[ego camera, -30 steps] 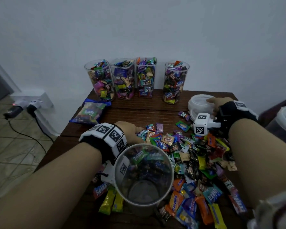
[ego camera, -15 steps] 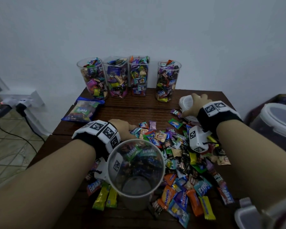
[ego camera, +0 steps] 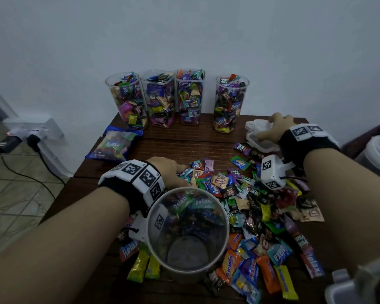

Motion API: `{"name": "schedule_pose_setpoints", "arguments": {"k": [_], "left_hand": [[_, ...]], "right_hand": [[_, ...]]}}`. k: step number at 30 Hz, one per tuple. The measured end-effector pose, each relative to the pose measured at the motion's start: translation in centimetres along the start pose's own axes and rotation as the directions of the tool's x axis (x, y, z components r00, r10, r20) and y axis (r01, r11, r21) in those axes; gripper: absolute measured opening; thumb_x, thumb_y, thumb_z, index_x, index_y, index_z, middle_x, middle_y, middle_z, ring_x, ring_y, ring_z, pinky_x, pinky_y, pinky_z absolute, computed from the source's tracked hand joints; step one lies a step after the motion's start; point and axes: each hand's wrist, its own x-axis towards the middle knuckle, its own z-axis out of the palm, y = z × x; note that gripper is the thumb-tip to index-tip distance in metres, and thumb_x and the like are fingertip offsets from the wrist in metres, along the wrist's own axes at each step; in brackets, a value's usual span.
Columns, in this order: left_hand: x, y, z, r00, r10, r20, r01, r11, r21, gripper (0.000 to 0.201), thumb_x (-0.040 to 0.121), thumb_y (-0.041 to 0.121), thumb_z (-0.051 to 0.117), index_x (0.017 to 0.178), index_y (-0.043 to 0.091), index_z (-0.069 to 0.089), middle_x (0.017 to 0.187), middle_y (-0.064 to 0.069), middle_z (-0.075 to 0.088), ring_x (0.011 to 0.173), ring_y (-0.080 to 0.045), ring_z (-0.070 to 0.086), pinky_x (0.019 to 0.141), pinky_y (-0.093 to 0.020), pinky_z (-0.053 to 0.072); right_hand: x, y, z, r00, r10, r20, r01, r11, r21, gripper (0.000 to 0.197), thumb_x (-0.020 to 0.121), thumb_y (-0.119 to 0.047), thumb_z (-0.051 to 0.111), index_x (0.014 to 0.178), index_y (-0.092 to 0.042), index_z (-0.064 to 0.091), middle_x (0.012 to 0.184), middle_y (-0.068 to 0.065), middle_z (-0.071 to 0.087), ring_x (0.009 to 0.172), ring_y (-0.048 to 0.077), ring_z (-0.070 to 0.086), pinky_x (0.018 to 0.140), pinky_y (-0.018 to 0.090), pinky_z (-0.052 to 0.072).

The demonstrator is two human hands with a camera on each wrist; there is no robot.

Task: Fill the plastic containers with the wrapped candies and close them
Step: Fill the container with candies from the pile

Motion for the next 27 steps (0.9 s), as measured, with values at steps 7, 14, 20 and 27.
{"name": "schedule_pose_setpoints", "arguments": {"k": [7, 14, 20, 27], "left_hand": [[0.1, 0.0, 0.0, 1.0, 0.003, 0.007, -0.004, 1.0, 0.014, 0.075, 0.089, 0.065, 0.04, 0.151, 0.03, 0.016, 0.149, -0.006, 0.039, 0.128, -0.025, 0.044, 0.082, -0.024, 0.035], [0.1, 0.0, 0.0, 1.0, 0.009, 0.008, -0.01, 0.999, 0.035, 0.074, 0.09, 0.064, 0.038, 0.152, 0.03, 0.016, 0.148, -0.006, 0.041, 0.127, -0.025, 0.045, 0.089, -0.028, 0.039], [0.2, 0.0, 0.0, 1.0, 0.008, 0.013, -0.008, 0.998, 0.065, 0.074, 0.091, 0.065, 0.036, 0.152, 0.03, 0.014, 0.149, -0.007, 0.039, 0.127, -0.026, 0.045, 0.09, -0.03, 0.041], [0.2, -0.2, 0.1, 1.0, 0.016, 0.007, -0.016, 0.999, 0.045, 0.07, 0.092, 0.062, 0.038, 0.151, 0.032, 0.015, 0.152, -0.004, 0.034, 0.132, -0.025, 0.04, 0.098, -0.031, 0.04]], "right_hand": [[0.9, -0.7, 0.6, 1.0, 0.017, 0.007, -0.016, 0.992, -0.128, 0.085, 0.069, -0.039, 0.078, 0.137, -0.009, 0.035, 0.136, 0.021, 0.035, 0.119, 0.043, 0.044, 0.095, 0.053, 0.043], [0.1, -1.7, 0.4, 0.999, -0.032, -0.035, 0.024, 0.977, -0.214, 0.081, 0.072, -0.052, 0.073, 0.132, -0.004, 0.045, 0.135, 0.021, 0.037, 0.12, 0.04, 0.042, 0.097, 0.045, 0.041], [-3.5, -5.4, 0.0, 0.943, -0.287, 0.168, 0.322, 0.915, -0.243, 0.032, 0.095, -0.019, 0.047, 0.124, -0.01, 0.058, 0.125, 0.012, 0.057, 0.111, 0.029, 0.055, 0.079, 0.027, 0.044], [-5.6, -5.5, 2.1, 0.915, -0.111, 0.389, 0.314, 0.8, -0.511, 0.052, 0.1, -0.025, 0.039, 0.148, -0.014, 0.024, 0.148, 0.012, 0.035, 0.135, 0.027, 0.036, 0.105, 0.034, 0.032]]}}
